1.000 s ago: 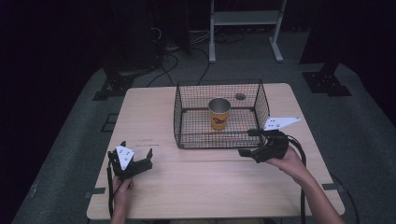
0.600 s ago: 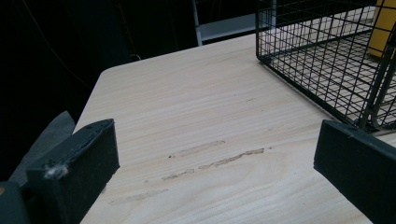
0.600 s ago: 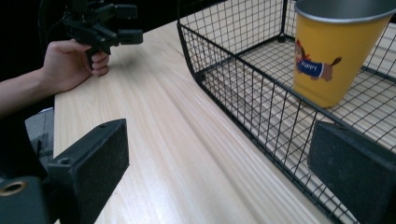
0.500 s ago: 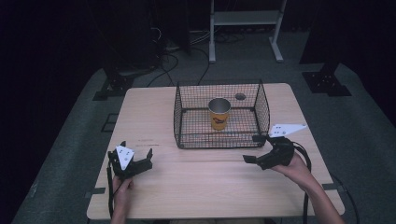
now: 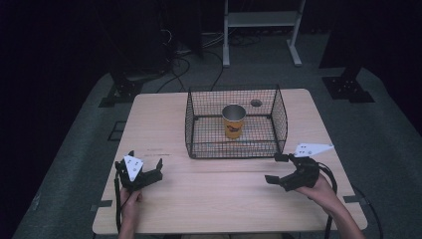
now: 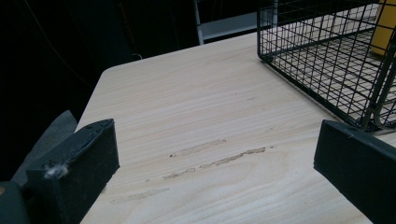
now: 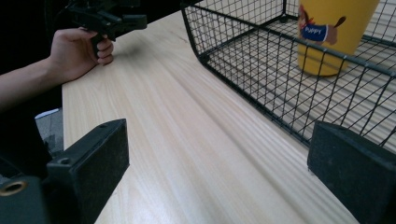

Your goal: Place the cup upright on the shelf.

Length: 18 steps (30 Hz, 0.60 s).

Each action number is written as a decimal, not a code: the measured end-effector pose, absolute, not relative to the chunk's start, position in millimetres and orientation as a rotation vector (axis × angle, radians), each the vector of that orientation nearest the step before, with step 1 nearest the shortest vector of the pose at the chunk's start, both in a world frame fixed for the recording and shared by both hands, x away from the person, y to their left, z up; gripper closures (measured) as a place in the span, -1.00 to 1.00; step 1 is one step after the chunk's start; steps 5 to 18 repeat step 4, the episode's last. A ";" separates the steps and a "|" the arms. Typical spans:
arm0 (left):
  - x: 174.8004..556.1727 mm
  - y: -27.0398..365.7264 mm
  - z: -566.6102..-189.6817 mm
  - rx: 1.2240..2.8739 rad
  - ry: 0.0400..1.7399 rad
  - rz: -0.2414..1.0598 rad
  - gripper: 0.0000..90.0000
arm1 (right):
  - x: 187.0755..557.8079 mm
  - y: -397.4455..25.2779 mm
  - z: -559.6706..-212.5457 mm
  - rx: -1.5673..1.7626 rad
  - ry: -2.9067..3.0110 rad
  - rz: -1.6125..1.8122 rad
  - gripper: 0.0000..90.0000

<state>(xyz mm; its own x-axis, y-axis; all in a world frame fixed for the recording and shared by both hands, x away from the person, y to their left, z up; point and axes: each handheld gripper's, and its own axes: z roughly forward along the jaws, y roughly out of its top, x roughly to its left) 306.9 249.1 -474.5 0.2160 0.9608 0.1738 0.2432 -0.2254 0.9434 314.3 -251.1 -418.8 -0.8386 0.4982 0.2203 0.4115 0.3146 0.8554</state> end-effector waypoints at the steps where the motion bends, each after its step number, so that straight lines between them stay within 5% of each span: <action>1: 306.9 249.1 -474.6 1.645 1.148 1.068 -1.00 | 313.4 -251.6 -419.9 0.861 2.477 1.566 -0.89; 18: 306.8 249.0 -474.5 1.645 1.150 1.069 -1.00 | 309.1 -255.2 -424.4 0.868 2.476 1.588 -0.89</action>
